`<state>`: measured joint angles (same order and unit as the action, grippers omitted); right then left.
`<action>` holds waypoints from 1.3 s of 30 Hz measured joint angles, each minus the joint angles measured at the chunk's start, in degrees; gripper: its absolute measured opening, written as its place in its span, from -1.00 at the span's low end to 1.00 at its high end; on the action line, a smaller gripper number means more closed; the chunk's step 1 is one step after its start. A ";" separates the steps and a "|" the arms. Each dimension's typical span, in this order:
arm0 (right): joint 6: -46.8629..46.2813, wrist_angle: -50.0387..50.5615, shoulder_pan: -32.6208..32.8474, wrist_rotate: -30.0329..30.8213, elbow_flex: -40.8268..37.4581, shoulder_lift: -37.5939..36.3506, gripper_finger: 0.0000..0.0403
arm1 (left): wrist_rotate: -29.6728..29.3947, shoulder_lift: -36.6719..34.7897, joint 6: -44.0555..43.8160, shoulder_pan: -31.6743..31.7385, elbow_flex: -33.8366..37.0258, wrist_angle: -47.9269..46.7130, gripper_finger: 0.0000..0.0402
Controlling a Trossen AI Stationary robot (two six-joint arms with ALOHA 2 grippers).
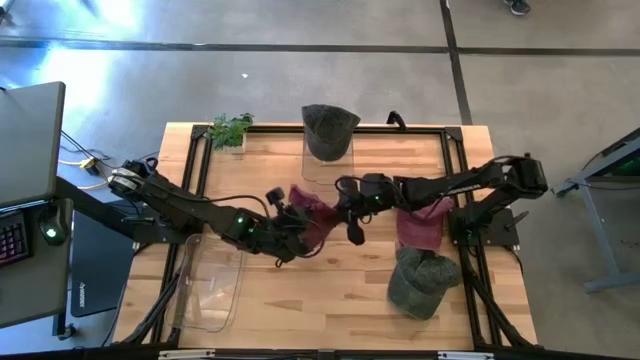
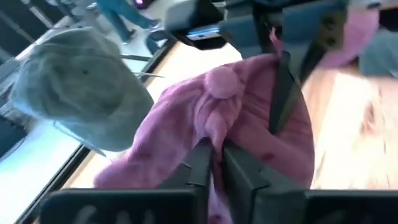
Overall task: Pick & Place hat
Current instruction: Put the left red cap into the bottom transparent bin
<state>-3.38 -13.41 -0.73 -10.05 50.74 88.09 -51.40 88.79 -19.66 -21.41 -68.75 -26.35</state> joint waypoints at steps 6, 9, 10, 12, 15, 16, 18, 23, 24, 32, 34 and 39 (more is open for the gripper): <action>4.45 3.18 0.00 -1.96 0.00 0.00 -0.96 | 3.66 -3.62 8.39 0.00 0.00 -0.33 -0.18; 6.52 3.26 0.02 -4.96 0.00 0.00 -0.95 | 7.47 -4.90 15.67 0.44 -0.04 2.95 0.13; 7.20 3.23 0.02 -5.72 0.00 0.00 -0.94 | 9.12 -4.92 18.64 0.99 -0.03 3.87 0.22; 9.29 3.21 0.06 -7.41 0.00 0.00 -0.94 | 12.67 -4.76 23.74 2.11 0.00 5.25 0.37; 12.46 3.30 0.48 -8.56 0.00 0.00 -0.98 | 18.77 -3.61 28.90 4.98 -0.07 8.01 0.53; 13.15 3.33 0.72 -8.62 0.00 0.00 -0.97 | 20.73 -2.85 30.00 6.09 -0.09 8.49 0.55; 14.47 3.55 1.27 -9.28 0.00 0.00 -0.95 | 24.09 -1.60 31.25 8.10 0.11 8.43 0.58; 18.51 5.60 2.79 -10.38 0.00 0.00 -0.96 | 33.38 -0.35 33.81 12.55 0.02 9.78 0.58; 19.27 6.11 3.09 -10.36 0.00 -0.02 -0.97 | 36.58 -0.35 34.27 13.48 0.02 9.81 0.58; 21.95 6.90 3.93 -10.12 0.00 -0.02 -0.94 | 58.65 -0.35 34.88 18.58 0.02 10.37 0.58; 22.99 7.14 3.91 -10.07 0.00 -0.18 -0.96 | 59.88 -0.35 34.95 18.91 0.02 10.34 0.58; 26.16 7.94 4.35 -9.92 0.00 -1.35 -0.97 | 59.52 2.31 36.45 18.93 -0.11 13.12 0.58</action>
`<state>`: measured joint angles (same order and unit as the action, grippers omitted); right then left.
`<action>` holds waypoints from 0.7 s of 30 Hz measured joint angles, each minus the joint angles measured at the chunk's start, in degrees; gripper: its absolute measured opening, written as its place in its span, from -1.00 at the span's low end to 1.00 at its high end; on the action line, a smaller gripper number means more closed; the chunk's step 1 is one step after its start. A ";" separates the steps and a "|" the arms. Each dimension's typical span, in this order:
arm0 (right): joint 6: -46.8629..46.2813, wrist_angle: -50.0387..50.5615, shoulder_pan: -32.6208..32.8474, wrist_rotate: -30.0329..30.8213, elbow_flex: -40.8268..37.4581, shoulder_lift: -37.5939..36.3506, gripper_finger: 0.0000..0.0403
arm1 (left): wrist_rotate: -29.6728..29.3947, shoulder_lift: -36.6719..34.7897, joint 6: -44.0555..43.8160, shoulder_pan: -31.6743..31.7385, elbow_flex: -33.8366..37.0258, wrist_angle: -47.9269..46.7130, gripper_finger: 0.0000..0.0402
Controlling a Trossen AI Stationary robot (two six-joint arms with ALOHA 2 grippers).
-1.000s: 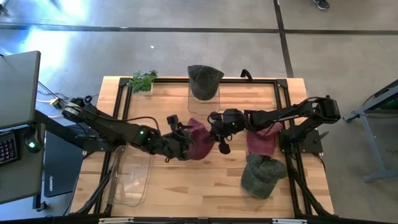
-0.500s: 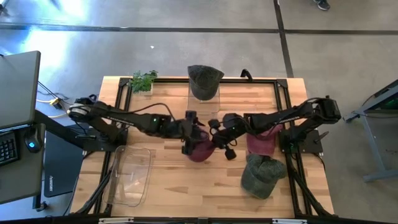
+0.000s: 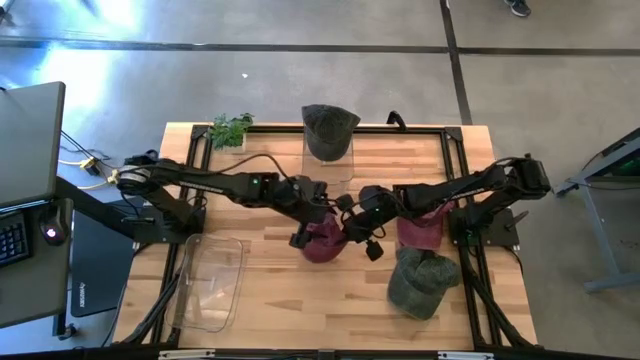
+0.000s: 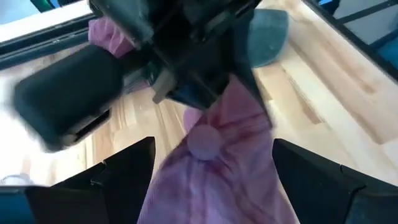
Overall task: Pick & Place hat
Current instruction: Put the left red cap into the bottom transparent bin
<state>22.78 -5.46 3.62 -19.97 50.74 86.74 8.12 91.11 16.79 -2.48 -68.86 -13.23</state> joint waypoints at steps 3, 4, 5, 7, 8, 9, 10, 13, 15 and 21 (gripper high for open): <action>0.46 0.54 0.41 0.03 0.00 -1.69 -0.94 | -0.11 0.10 -0.04 -0.12 0.28 -0.20 0.59; 0.45 1.22 0.62 0.10 -0.02 -2.45 -0.93 | -0.11 -0.08 0.08 -0.13 0.00 0.64 0.59; 0.53 1.63 0.70 0.35 -0.02 -3.13 -0.93 | -0.03 -0.11 0.10 -0.13 -0.10 0.92 0.59; 0.65 3.34 0.78 1.85 0.00 -5.15 -0.95 | 1.07 0.23 0.19 -0.13 0.07 1.62 0.59; 0.60 4.44 0.79 3.06 -0.02 -5.99 -0.96 | 2.63 0.39 0.53 -0.13 0.17 1.87 0.59; 0.53 4.83 0.79 4.29 -0.02 -6.74 -0.97 | 4.44 0.42 0.73 -0.11 0.21 2.47 0.59; 0.45 5.71 0.79 5.44 0.00 -7.71 -0.98 | 6.41 0.39 0.85 -0.11 0.21 3.73 0.59; 0.42 7.45 0.74 7.19 -0.02 -9.22 -0.97 | 9.99 0.22 0.93 -0.13 0.09 6.61 0.59; 0.35 8.53 0.77 7.19 -0.01 -9.63 -0.94 | 10.23 0.24 0.97 -0.15 0.15 7.69 0.59; 0.54 11.60 0.79 4.17 -0.02 -9.64 -0.95 | 7.95 0.24 1.25 -0.13 0.13 10.66 0.59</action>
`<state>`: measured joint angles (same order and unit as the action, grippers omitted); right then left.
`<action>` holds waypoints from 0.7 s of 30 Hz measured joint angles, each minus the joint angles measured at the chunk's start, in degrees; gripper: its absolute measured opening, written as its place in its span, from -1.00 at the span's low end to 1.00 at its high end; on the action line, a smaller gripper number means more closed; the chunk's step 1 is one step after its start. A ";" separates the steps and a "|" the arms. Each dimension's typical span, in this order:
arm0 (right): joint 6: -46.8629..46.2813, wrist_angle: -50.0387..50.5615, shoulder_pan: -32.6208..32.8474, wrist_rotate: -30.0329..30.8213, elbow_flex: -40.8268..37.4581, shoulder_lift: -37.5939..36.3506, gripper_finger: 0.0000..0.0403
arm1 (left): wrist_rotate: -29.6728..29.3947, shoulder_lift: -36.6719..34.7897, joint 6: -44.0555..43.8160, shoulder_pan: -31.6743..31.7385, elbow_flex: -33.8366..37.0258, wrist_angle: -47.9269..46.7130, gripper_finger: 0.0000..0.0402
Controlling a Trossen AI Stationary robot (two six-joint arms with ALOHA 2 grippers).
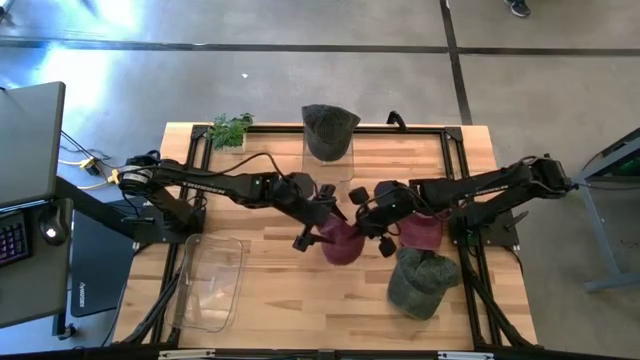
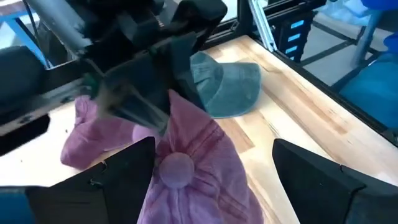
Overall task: Pick & Place hat
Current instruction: Put the left red cap into the bottom transparent bin
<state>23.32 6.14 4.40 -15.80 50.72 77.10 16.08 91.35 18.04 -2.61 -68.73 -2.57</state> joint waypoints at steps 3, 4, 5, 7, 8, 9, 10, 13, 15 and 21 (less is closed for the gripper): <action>1.28 0.32 0.16 -4.90 0.00 0.00 -0.98 | 1.09 0.00 0.29 0.00 0.00 0.57 0.59; 1.90 -0.03 0.34 -6.24 0.00 0.00 -0.98 | 2.00 0.13 0.31 0.00 0.00 0.72 0.59; 2.16 -0.12 0.49 -6.81 0.00 0.00 -0.97 | 3.20 0.91 0.33 0.00 -0.02 1.86 0.59; 2.22 -0.35 0.55 -6.40 0.02 0.00 -0.95 | 4.10 2.96 0.23 0.00 -0.18 4.11 0.59; 2.24 0.12 0.55 -6.15 0.02 0.00 -0.95 | 3.10 3.73 0.19 -0.02 0.03 4.04 0.59; 2.25 0.83 0.52 -5.75 0.02 0.00 -0.94 | 1.74 4.22 0.23 -0.02 0.09 3.73 0.59; 2.25 0.91 0.52 -5.21 0.02 0.00 -0.94 | 0.27 4.51 0.21 -0.02 0.09 3.93 0.59; 2.53 0.95 0.50 -4.22 0.02 0.00 -0.96 | -1.26 5.36 -0.20 0.75 -0.11 4.77 0.59; 2.53 0.98 0.50 -4.24 0.02 0.00 -0.98 | 2.24 6.69 -1.15 1.34 -0.02 5.36 0.59; 2.66 1.77 0.52 -4.24 0.02 0.00 -0.94 | 14.80 8.20 -3.83 3.10 -0.02 7.21 0.59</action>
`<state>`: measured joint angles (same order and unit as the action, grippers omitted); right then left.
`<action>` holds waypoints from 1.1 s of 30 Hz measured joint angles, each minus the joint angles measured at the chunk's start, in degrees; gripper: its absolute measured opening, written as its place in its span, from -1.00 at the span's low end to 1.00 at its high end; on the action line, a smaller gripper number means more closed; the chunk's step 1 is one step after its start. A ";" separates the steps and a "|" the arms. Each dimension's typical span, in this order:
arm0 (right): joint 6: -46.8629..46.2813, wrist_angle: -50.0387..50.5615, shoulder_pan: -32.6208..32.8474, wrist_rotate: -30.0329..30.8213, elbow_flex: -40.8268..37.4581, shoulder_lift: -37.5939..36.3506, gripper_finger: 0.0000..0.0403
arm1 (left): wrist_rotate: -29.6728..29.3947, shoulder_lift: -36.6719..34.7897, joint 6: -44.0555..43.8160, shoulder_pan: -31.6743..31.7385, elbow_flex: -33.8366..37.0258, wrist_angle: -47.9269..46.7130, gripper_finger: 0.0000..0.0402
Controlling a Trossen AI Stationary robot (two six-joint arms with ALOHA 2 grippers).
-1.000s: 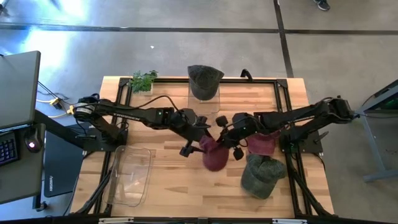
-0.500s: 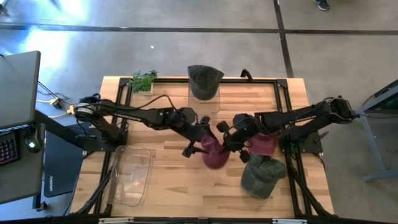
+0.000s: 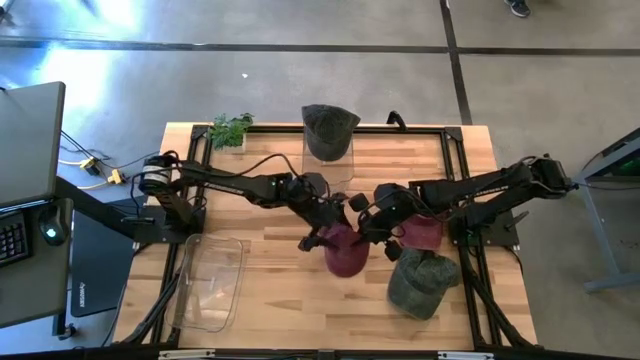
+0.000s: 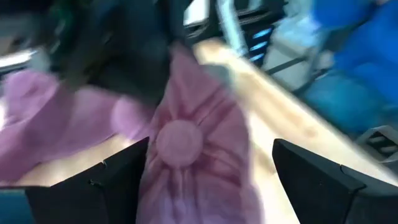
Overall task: Pick & Place hat
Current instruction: Put the left red cap into the bottom transparent bin
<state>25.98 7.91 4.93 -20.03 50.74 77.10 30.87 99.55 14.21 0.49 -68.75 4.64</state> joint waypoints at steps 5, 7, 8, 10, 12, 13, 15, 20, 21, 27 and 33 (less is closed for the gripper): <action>0.02 0.49 0.00 0.87 0.00 0.00 -0.95 | 4.64 0.66 -0.54 0.28 0.07 -0.06 0.59; 0.02 0.78 0.00 2.01 0.00 0.00 -0.97 | 6.12 0.59 -0.58 0.26 0.00 0.72 0.58; 0.03 0.82 0.00 2.99 0.00 0.00 -0.97 | 6.31 0.59 -0.70 0.26 0.00 0.86 0.58; 0.06 1.04 0.02 4.00 0.00 0.00 -0.97 | 6.81 0.59 -1.28 0.27 0.02 1.31 0.58; 0.04 1.37 0.02 4.37 0.00 -0.02 -0.95 | 7.08 0.59 -1.57 0.31 -0.51 0.69 0.58; -0.01 1.59 0.02 4.38 0.00 -0.02 -0.94 | 7.04 0.59 -1.65 0.31 -1.09 0.09 0.58; -0.21 2.14 0.02 4.49 0.00 -0.02 -0.92 | 7.06 0.59 -1.60 0.31 -2.52 -1.13 0.58; -0.21 2.26 0.14 7.82 0.07 -0.11 -0.93 | 5.70 0.59 -1.79 0.28 -7.23 -6.99 0.58; -0.20 2.14 0.13 8.27 0.07 -0.11 -0.94 | 4.82 0.59 -1.42 0.28 -7.93 -8.74 0.57; -0.24 2.97 0.13 10.02 0.06 0.02 -0.97 | -0.36 0.91 -0.51 0.15 -8.66 -10.00 0.43; -0.13 3.01 0.97 10.67 0.00 0.02 -0.92 | -2.58 1.52 -0.78 0.22 -8.66 -12.16 0.26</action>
<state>25.86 10.91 5.90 -9.37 50.74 77.12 28.29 101.07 13.43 0.71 -77.41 -7.52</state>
